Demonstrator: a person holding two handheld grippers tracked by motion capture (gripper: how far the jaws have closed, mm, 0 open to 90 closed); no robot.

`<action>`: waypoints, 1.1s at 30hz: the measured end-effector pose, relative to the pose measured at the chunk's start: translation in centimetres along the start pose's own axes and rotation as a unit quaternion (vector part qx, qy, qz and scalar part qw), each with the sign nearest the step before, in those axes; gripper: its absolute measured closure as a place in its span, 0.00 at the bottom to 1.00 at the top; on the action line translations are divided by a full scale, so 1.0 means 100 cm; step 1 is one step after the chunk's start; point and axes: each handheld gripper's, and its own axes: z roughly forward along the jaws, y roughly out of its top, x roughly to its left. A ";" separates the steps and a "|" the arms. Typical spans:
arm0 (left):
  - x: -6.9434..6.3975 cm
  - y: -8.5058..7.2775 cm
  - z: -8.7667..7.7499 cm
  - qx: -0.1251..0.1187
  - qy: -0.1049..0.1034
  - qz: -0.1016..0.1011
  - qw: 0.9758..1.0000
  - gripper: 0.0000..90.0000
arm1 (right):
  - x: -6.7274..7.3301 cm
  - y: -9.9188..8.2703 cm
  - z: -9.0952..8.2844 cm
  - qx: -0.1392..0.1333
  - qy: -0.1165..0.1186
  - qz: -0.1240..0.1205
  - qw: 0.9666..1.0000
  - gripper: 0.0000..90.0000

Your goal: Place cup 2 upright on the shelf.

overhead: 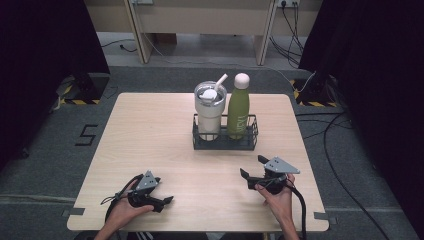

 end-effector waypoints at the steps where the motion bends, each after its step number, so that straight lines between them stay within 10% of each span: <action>1: 0.000 0.000 0.000 0.000 0.000 0.000 1.000 0.15 | 0.000 -0.001 0.000 0.002 0.002 0.000 1.000 0.17; 33: 0.000 -0.001 -0.001 0.000 0.001 -0.001 1.000 0.15 | 0.013 -0.024 -0.008 0.051 0.020 -0.001 0.999 0.17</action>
